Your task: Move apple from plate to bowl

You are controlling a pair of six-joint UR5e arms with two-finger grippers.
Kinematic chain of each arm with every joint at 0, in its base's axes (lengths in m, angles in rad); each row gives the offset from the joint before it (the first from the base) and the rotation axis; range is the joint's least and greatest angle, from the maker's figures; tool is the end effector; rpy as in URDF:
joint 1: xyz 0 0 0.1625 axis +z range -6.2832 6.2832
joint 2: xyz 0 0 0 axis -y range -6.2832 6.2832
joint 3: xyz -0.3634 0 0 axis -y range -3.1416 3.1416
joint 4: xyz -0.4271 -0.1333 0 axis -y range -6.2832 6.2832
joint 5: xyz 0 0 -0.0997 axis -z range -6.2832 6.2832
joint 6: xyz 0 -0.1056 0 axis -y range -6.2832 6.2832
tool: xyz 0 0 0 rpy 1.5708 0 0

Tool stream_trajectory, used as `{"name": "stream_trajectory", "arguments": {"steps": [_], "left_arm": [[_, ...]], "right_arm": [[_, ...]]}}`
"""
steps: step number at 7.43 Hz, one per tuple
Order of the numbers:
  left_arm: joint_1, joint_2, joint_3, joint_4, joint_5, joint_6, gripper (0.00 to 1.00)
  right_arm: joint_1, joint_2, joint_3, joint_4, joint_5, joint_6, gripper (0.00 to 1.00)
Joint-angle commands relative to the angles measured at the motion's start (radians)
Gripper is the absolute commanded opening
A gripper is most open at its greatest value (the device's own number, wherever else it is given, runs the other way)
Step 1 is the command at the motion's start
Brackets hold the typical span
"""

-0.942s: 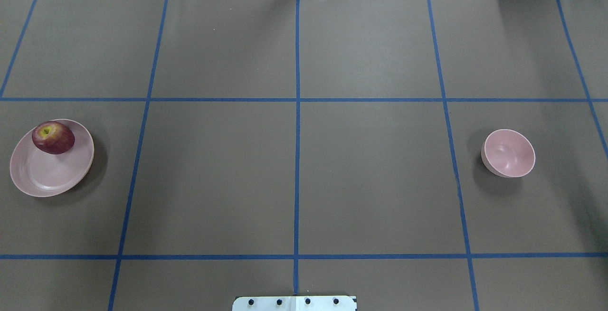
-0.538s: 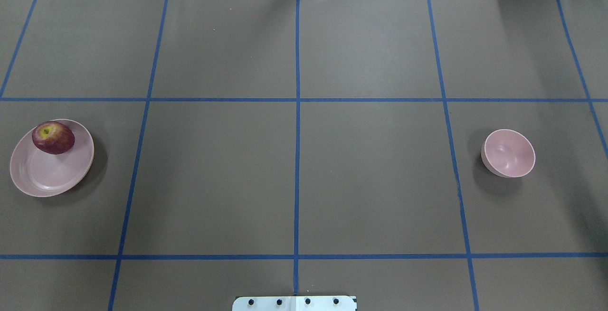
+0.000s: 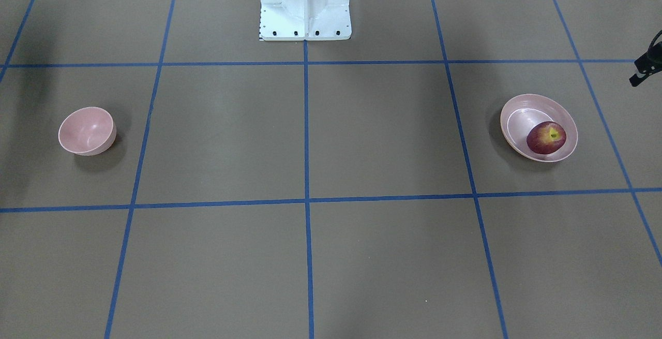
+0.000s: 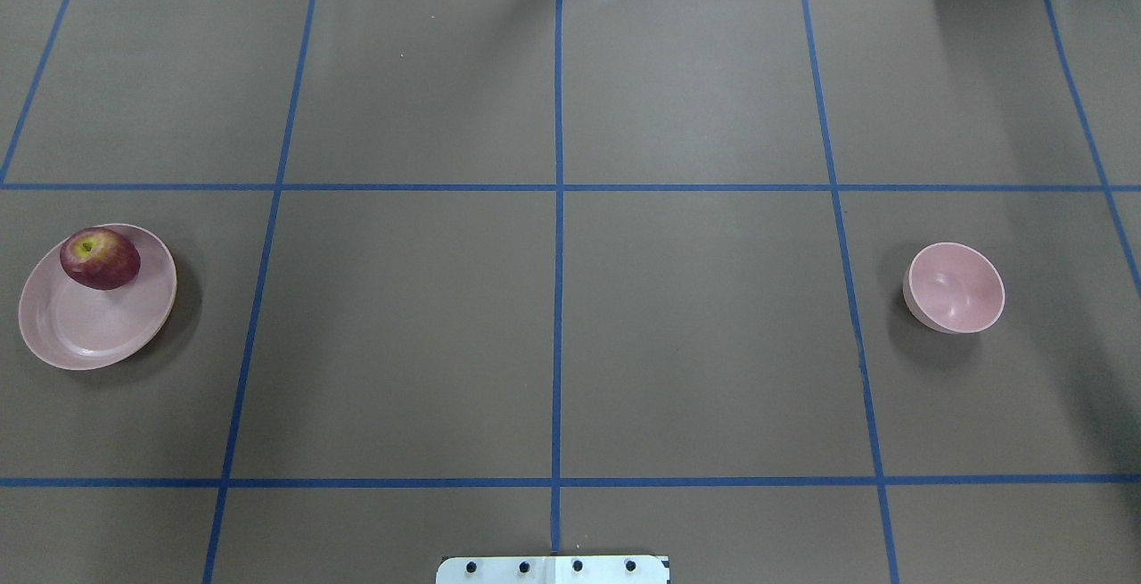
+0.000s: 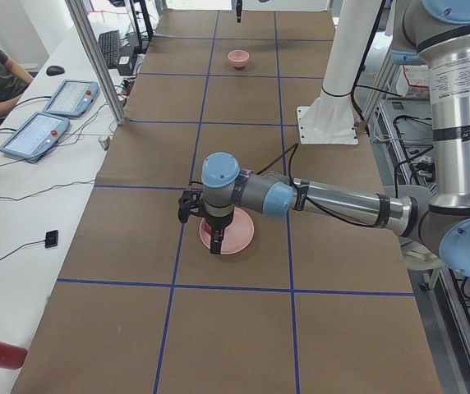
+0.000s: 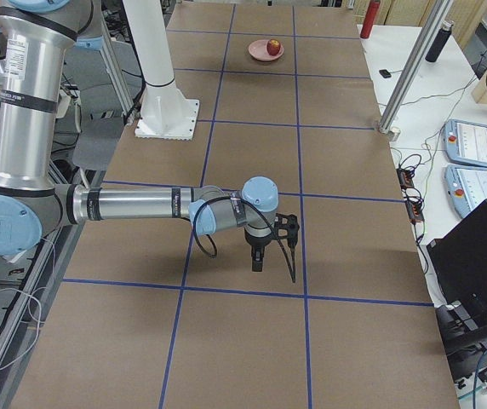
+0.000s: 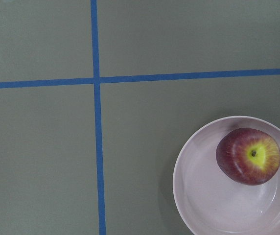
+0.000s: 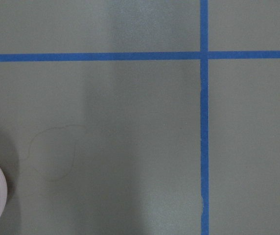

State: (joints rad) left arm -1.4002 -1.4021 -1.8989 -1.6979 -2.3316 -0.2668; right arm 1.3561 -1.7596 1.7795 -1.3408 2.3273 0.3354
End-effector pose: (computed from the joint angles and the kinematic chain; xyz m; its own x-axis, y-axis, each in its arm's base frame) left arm 0.0215 -0.4813 0.4981 0.6995 0.0546 -0.7125 0.0224 0.9949 0.0982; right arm -0.0417 -0.4765 0.5607 0.7047 0.0087 0.7094 -0.0270 0.9995 0.0146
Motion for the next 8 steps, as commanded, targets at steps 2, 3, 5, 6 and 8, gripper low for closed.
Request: {"name": "stream_trajectory", "arguments": {"steps": [2, 3, 5, 6, 8], "left_arm": [[0.000, 0.000, -0.002, 0.000, 0.000, 0.003, 0.98], [0.001, 0.000, -0.002, -0.002, -0.002, 0.005, 0.98], [0.000, 0.000, -0.009, 0.000, -0.002, 0.005, 0.98], [0.001, 0.000, -0.006, 0.000, 0.000, 0.006, 0.98], [0.001, 0.000, -0.002, 0.000, 0.000, 0.008, 0.98]], "right_arm": [[-0.002, 0.002, -0.006, 0.000, 0.000, 0.001, 1.00], [-0.002, 0.005, -0.006, 0.000, 0.001, 0.001, 1.00], [-0.002, -0.001, -0.008, 0.000, 0.000, -0.001, 1.00], [-0.002, 0.008, -0.015, 0.002, -0.002, -0.004, 1.00], [-0.002, 0.008, -0.014, 0.002, 0.007, -0.003, 1.00]]}}
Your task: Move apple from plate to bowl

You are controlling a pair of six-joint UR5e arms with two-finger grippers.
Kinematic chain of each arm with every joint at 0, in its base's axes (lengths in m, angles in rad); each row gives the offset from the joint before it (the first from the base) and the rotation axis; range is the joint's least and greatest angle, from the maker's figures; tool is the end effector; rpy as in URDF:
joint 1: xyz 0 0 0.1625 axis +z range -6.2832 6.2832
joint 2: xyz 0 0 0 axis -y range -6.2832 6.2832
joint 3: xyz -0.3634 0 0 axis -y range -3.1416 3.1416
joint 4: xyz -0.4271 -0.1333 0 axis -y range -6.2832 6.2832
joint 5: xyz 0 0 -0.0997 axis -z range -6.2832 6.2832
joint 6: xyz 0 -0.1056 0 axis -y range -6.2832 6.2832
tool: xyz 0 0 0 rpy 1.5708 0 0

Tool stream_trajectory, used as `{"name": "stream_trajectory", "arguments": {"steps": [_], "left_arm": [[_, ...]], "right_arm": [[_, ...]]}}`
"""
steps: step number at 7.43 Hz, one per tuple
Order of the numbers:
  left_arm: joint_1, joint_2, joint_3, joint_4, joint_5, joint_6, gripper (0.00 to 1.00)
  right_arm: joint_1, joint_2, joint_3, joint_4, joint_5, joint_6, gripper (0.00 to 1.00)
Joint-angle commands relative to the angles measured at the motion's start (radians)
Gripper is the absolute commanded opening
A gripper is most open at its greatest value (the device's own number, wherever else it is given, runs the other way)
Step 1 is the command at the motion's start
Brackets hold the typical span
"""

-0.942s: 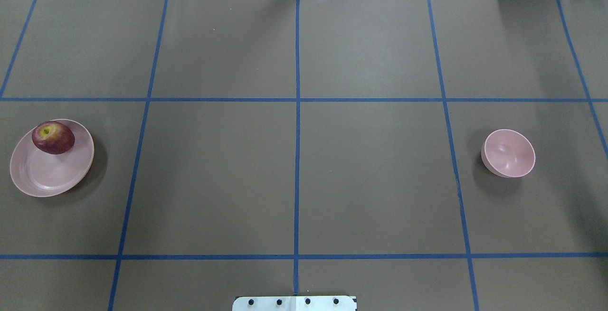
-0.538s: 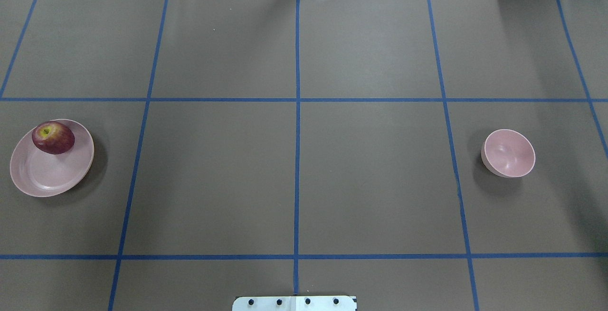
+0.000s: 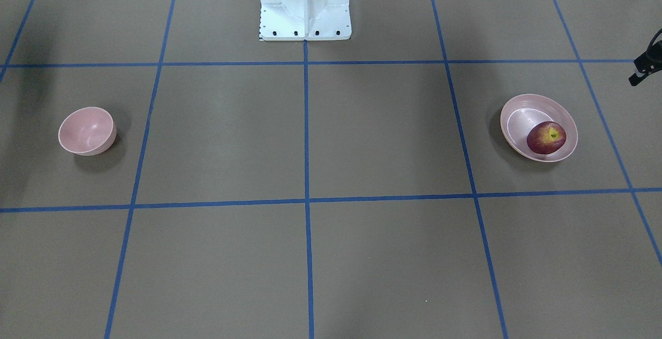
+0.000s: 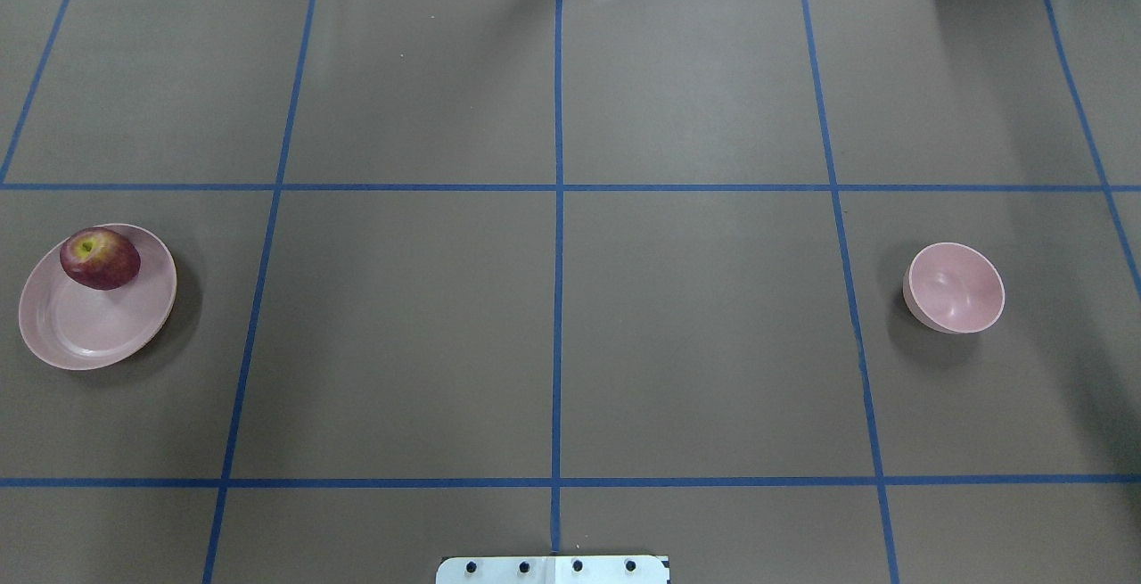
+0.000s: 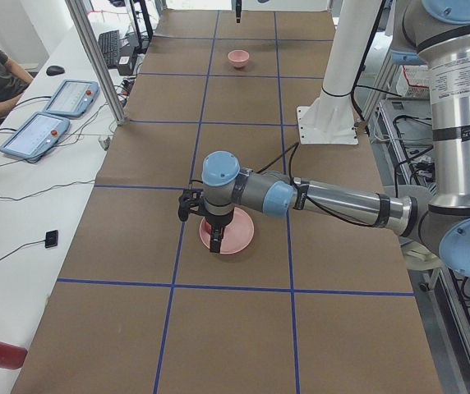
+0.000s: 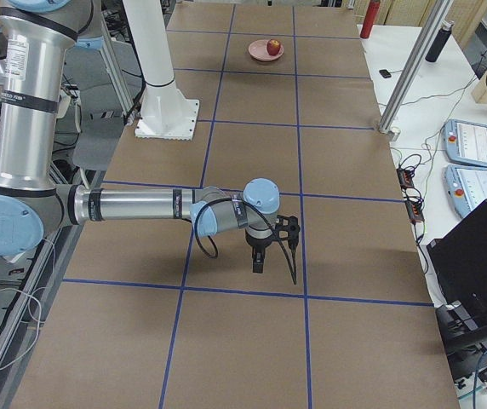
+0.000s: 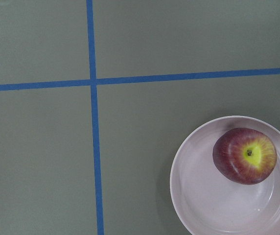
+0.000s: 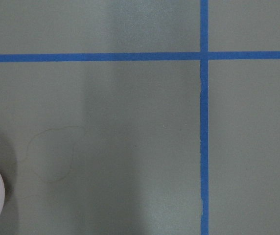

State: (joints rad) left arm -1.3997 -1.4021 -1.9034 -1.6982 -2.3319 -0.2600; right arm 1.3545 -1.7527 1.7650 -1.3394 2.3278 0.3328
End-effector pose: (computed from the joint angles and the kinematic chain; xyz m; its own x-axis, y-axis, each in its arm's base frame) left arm 0.0218 -0.4811 0.4957 0.6989 0.0651 -0.7123 0.0172 0.9940 0.1077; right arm -0.0429 -0.4785 0.5651 0.7054 0.0092 0.7087 -0.0235 0.9997 0.0103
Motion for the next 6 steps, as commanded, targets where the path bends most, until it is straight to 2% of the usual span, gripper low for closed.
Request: {"name": "stream_trajectory", "arguments": {"steps": [1, 4, 6], "left_arm": [[-0.001, 0.000, 0.000, 0.000, 0.000, 0.001, 0.98], [0.001, 0.002, 0.006, 0.000, 0.000, 0.002, 0.98], [0.001, 0.002, -0.002, -0.001, -0.001, 0.001, 0.98]], "right_arm": [[0.000, -0.001, -0.004, -0.001, 0.021, -0.003, 1.00], [-0.002, 0.004, 0.001, 0.052, 0.085, 0.012, 1.00], [-0.003, 0.004, -0.002, 0.077, 0.088, 0.012, 1.00]]}}
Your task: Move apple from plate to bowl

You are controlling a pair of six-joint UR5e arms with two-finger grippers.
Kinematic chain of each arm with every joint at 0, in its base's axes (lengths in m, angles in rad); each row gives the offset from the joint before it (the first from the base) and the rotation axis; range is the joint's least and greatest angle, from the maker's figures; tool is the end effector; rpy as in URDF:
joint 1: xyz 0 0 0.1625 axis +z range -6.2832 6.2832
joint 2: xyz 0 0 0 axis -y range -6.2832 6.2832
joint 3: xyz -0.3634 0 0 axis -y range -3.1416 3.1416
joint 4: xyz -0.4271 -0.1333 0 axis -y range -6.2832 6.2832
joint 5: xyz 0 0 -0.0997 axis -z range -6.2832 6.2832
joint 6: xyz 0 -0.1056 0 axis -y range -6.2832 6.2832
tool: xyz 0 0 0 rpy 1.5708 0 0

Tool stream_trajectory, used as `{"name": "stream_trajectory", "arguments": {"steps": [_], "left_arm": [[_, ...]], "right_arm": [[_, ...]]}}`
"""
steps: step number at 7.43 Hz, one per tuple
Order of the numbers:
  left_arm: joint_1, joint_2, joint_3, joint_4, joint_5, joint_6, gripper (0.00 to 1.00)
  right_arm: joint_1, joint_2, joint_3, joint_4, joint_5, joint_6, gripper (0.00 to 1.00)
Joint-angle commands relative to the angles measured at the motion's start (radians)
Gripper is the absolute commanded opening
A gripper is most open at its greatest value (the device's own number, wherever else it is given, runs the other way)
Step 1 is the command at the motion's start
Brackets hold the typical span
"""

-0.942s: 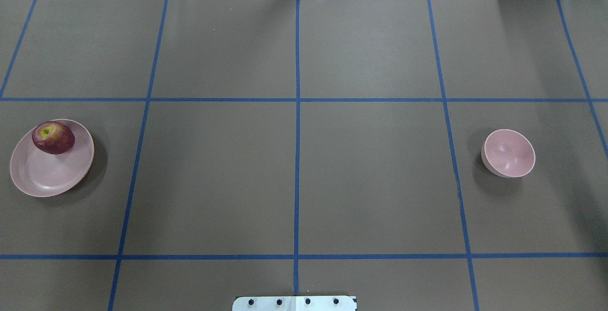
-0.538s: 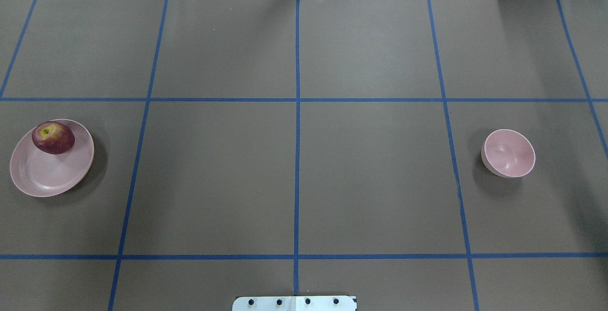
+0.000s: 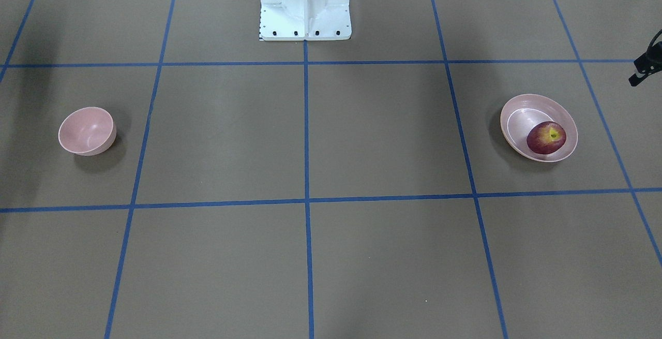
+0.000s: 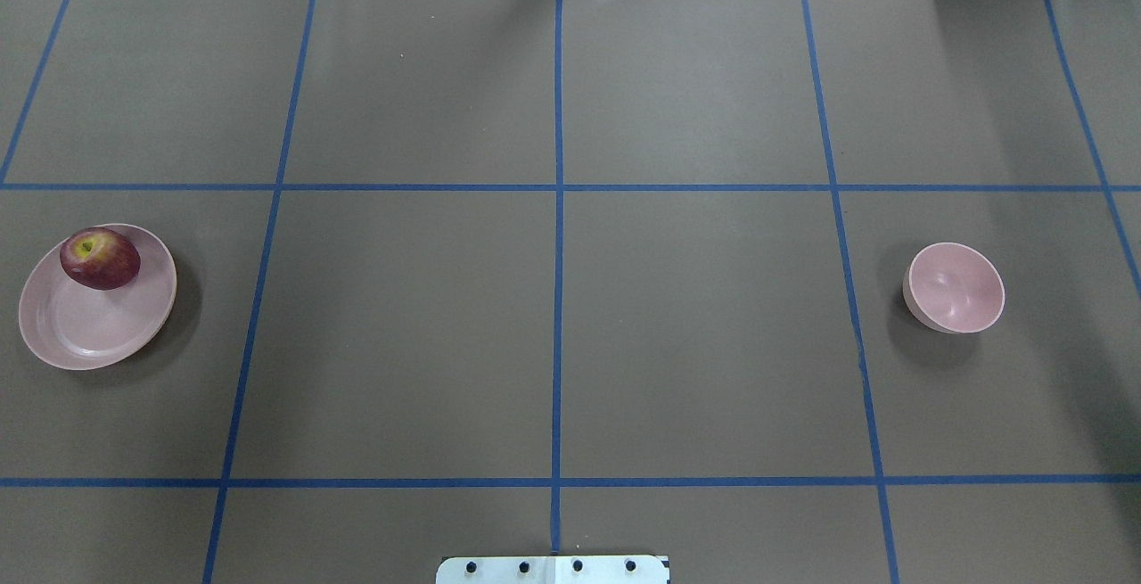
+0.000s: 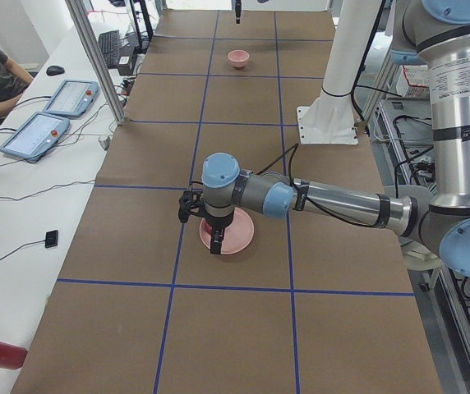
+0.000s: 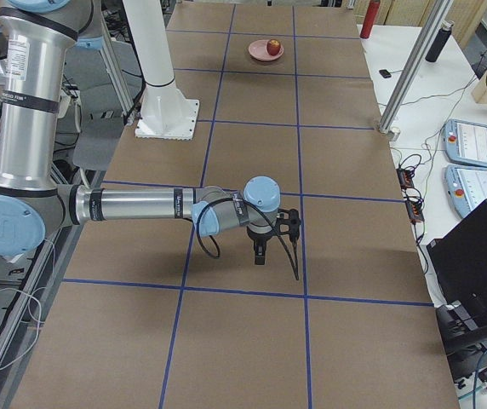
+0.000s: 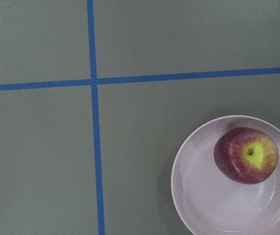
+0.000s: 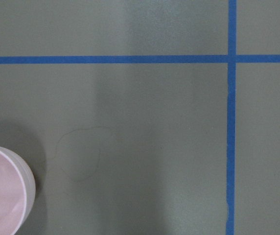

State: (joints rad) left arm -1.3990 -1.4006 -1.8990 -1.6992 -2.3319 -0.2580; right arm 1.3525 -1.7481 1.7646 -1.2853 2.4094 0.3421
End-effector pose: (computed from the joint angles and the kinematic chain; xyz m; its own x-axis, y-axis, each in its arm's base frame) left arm 0.0220 -0.4808 0.4986 0.6994 0.0642 -0.7118 0.0150 0.9944 0.1044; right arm -0.0503 -0.4796 0.5509 0.6391 -0.0271 0.7687 -0.0081 0.9991 0.0420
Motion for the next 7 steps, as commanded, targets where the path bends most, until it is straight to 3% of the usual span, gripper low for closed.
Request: {"name": "stream_trajectory", "arguments": {"steps": [1, 4, 7], "left_arm": [[0.000, 0.000, -0.002, 0.000, 0.000, 0.000, 0.98], [0.000, 0.000, -0.003, 0.000, -0.001, 0.000, 0.98], [0.002, 0.000, 0.003, 0.000, 0.000, -0.003, 0.98]], "right_arm": [[-0.007, 0.007, -0.005, 0.026, 0.025, 0.003, 1.00], [-0.117, 0.037, 0.000, 0.135, -0.002, 0.152, 1.00], [-0.217, 0.105, -0.053, 0.144, -0.026, 0.231, 1.00]]}}
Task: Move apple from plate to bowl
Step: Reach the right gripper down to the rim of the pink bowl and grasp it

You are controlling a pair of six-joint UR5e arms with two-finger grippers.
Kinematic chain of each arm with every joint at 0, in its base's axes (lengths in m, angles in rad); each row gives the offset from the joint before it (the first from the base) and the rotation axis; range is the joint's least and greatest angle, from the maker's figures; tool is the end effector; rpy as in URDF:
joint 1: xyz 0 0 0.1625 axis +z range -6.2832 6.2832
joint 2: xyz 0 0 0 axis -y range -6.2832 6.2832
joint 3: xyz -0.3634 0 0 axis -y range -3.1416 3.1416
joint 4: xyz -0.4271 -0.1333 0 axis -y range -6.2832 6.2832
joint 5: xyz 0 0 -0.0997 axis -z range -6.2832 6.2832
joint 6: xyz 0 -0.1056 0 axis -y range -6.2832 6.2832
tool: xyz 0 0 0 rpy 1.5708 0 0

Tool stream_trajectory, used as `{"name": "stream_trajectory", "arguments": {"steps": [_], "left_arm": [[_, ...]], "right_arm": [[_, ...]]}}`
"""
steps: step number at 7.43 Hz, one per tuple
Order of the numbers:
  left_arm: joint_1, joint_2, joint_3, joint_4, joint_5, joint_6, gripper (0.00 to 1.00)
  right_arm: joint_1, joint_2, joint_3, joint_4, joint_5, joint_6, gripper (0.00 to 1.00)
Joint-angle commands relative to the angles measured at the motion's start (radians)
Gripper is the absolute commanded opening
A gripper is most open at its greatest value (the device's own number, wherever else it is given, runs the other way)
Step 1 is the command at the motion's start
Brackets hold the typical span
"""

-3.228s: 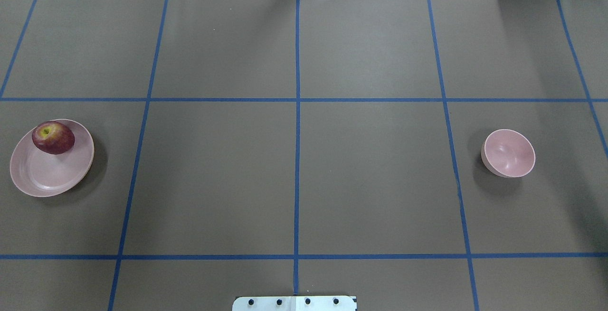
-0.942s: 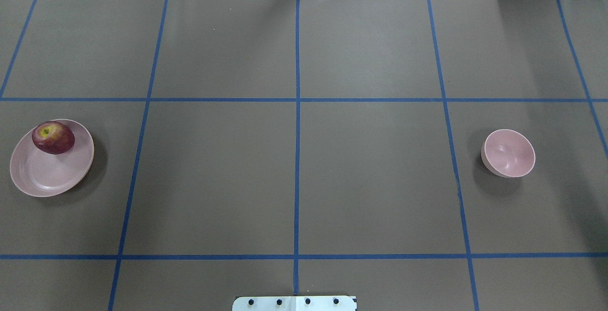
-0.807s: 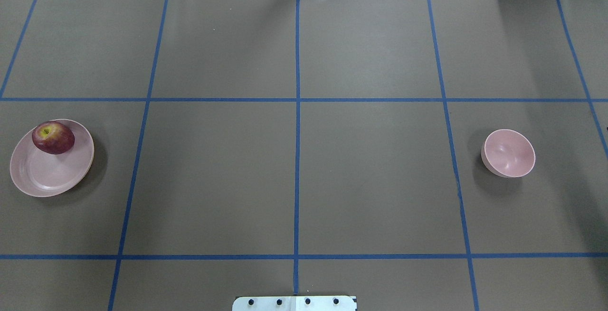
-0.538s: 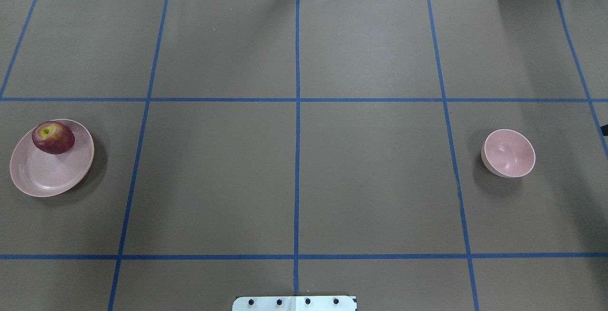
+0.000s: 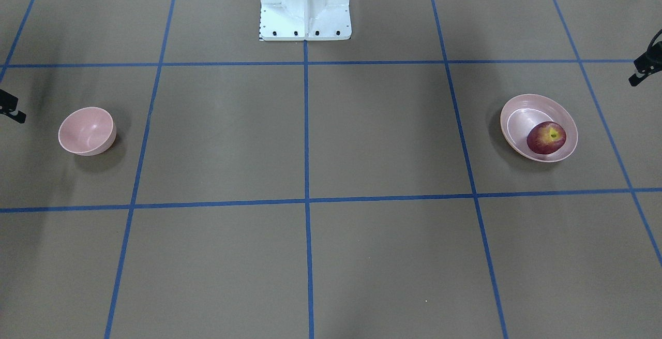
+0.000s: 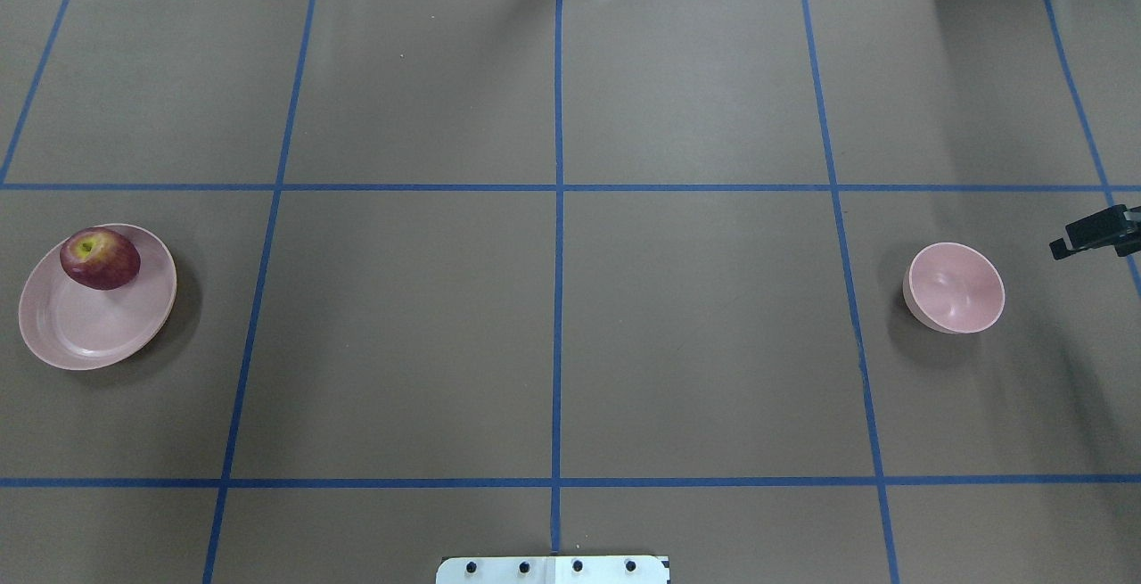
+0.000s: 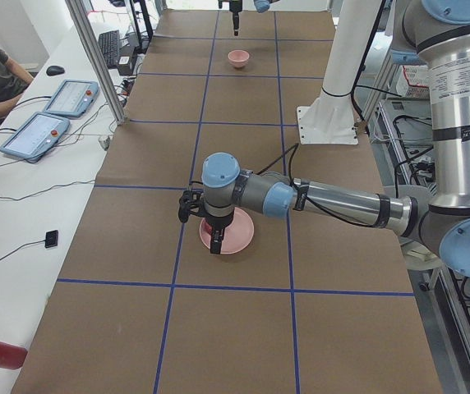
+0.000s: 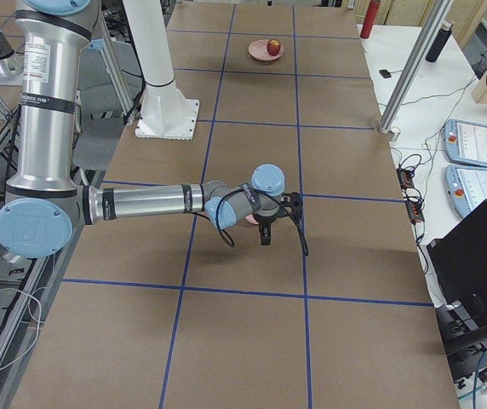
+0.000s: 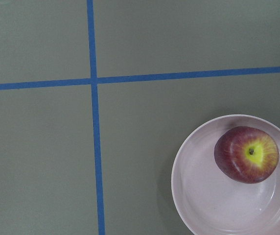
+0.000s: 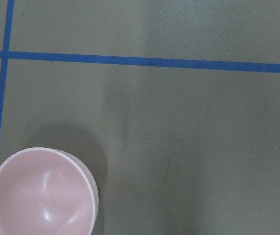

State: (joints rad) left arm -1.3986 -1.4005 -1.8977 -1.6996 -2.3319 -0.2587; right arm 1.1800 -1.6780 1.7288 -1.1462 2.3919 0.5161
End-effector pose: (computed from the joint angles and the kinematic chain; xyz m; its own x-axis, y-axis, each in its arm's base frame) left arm 0.0222 -0.4808 0.4993 0.6995 0.0630 -0.7118 0.0150 0.9946 0.1029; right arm -0.1422 -0.4922 0.5205 0.6041 -0.0895 0.7918 0.0466 0.9959 0.0769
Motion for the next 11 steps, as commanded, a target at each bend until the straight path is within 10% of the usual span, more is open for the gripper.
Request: {"name": "stream_trajectory", "arguments": {"steps": [1, 3, 6, 7, 8, 11], "left_arm": [[0.001, 0.000, 0.000, 0.000, 0.000, -0.002, 0.98], [0.001, -0.002, 0.000, 0.000, 0.000, -0.004, 0.98], [0.001, -0.003, 0.000, 0.000, 0.000, -0.008, 0.98], [0.001, -0.009, -0.001, 0.000, 0.000, -0.010, 0.98], [0.001, -0.012, 0.000, 0.002, 0.000, -0.010, 0.98], [0.001, -0.012, -0.004, 0.002, -0.001, -0.011, 0.98]], "right_arm": [[-0.069, 0.041, -0.023, 0.005, -0.010, 0.064, 1.00], [-0.140, 0.094, -0.082, 0.016, -0.016, 0.061, 1.00], [-0.149, 0.109, -0.167, 0.112, -0.019, 0.064, 0.73], [-0.152, 0.109, -0.179, 0.131, -0.014, 0.064, 0.50], [-0.164, 0.110, -0.172, 0.137, -0.011, 0.055, 0.01], [-0.163, 0.095, -0.133, 0.135, -0.005, 0.102, 0.00]]}}
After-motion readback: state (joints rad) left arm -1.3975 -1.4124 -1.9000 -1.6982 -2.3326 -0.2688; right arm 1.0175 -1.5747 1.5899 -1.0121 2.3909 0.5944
